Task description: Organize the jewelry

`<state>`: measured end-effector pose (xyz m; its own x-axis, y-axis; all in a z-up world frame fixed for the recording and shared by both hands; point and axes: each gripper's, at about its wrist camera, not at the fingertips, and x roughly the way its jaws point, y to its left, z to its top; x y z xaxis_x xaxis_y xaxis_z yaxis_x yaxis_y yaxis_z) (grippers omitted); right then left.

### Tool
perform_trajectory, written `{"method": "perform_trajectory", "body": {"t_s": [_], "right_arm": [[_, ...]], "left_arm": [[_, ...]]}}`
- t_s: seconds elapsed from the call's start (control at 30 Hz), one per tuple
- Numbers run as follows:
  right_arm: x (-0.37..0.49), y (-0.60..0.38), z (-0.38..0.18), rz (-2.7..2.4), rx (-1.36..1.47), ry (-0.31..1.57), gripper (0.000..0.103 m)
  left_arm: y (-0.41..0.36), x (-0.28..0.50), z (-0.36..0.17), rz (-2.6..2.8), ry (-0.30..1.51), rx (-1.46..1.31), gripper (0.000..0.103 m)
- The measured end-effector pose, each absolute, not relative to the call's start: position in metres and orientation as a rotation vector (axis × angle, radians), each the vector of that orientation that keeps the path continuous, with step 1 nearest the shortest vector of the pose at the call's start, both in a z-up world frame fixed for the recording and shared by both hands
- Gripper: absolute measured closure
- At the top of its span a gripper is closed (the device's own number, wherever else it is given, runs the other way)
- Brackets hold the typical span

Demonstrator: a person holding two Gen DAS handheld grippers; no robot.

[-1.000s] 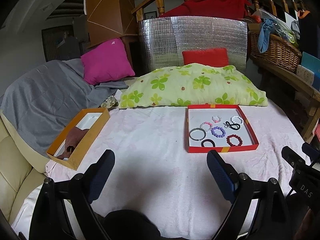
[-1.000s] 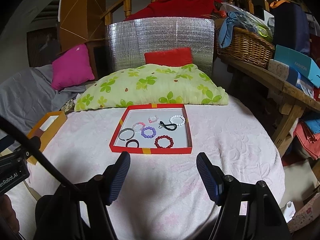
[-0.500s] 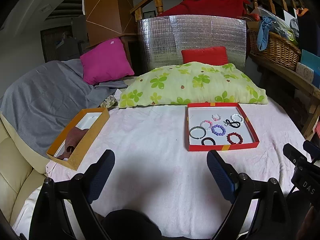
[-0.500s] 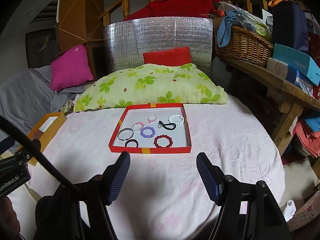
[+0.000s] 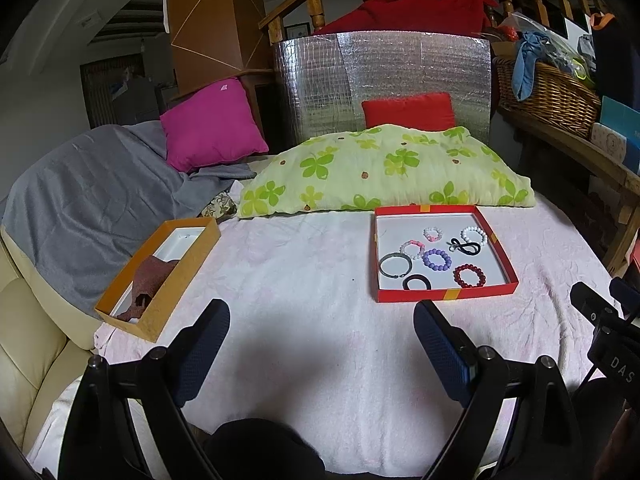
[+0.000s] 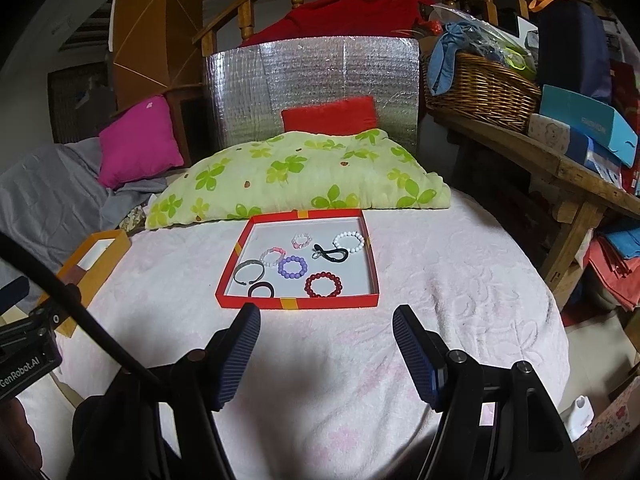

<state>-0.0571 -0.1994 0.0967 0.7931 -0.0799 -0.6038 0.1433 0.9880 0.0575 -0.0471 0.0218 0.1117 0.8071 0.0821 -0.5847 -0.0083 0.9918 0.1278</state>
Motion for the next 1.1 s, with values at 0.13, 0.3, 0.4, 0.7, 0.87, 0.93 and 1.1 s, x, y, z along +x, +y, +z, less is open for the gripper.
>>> {"method": "perform_trajectory", "body": {"t_s": [0.13,0.3,0.4,0.7,0.87,0.93,1.1], "right_arm": [[-0.058,-0.199,0.099,-0.122,0.099,0.64,0.031],[-0.058,-0.197,0.099,-0.124,0.097,0.637,0.031],[-0.058,-0.197,0.1,-0.126,0.097,0.636,0.031],[-0.058,-0.196,0.101,-0.132,0.091,0.643,0.031],[-0.06,-0.195,0.102,-0.139,0.078,0.641,0.031],[-0.061,-0.195,0.103,-0.143,0.076,0.641,0.031],[-0.064,-0.193,0.108,-0.146,0.073,0.635,0.031]], "left_arm": [[0.022,-0.048,0.113,0.05,0.625,0.124,0.01],[0.022,-0.051,0.115,0.05,0.62,0.125,0.01],[0.022,-0.051,0.115,0.05,0.619,0.127,0.01],[0.021,-0.054,0.118,0.047,0.615,0.125,0.01],[0.022,-0.056,0.121,0.044,0.607,0.115,0.01],[0.023,-0.056,0.123,0.045,0.604,0.113,0.01],[0.024,-0.06,0.127,0.044,0.595,0.111,0.01]]}}
